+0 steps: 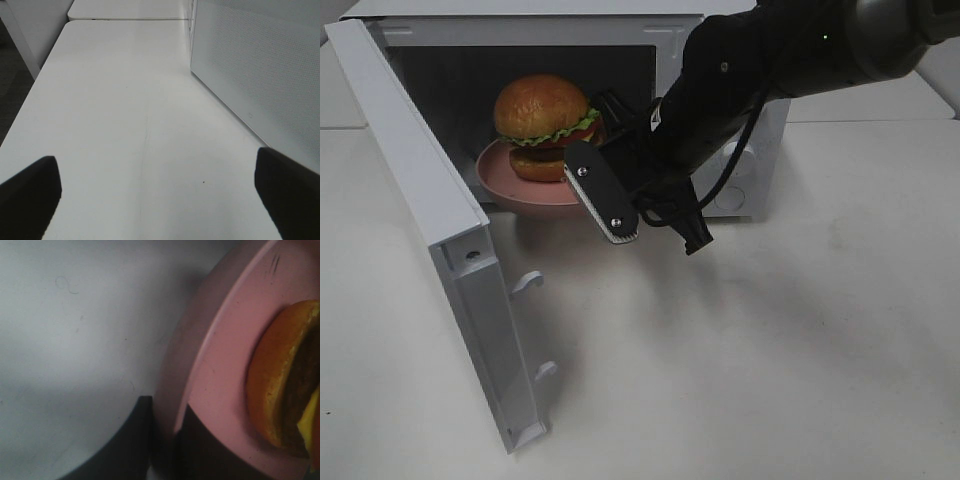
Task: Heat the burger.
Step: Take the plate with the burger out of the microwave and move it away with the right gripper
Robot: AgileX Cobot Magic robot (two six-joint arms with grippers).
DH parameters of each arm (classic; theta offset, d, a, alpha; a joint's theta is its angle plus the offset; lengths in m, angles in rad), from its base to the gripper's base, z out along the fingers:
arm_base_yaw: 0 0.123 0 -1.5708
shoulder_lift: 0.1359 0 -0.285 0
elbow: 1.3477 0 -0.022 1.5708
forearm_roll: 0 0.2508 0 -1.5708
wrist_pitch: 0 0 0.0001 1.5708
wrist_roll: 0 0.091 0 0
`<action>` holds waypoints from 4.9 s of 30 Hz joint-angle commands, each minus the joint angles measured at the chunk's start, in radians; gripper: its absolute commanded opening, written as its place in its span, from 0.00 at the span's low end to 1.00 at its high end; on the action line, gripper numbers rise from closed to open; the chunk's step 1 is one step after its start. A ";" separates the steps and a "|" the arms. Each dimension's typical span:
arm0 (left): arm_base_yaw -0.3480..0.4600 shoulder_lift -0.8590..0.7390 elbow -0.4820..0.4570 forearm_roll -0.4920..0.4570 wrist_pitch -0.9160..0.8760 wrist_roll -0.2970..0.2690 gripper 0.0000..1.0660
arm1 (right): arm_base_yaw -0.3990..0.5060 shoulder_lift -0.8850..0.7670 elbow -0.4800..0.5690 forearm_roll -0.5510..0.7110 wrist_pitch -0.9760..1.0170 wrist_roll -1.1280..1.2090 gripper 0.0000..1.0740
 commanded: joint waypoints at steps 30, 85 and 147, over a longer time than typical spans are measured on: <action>0.001 -0.021 -0.002 0.000 -0.008 -0.006 0.97 | -0.009 -0.478 0.475 0.006 -0.116 -0.012 0.00; 0.001 -0.021 -0.002 0.000 -0.008 -0.006 0.97 | -0.009 -1.195 0.901 -0.594 0.135 0.845 0.01; 0.001 -0.021 -0.002 0.000 -0.008 -0.006 0.97 | -0.009 -0.492 0.755 -0.980 0.624 2.521 0.01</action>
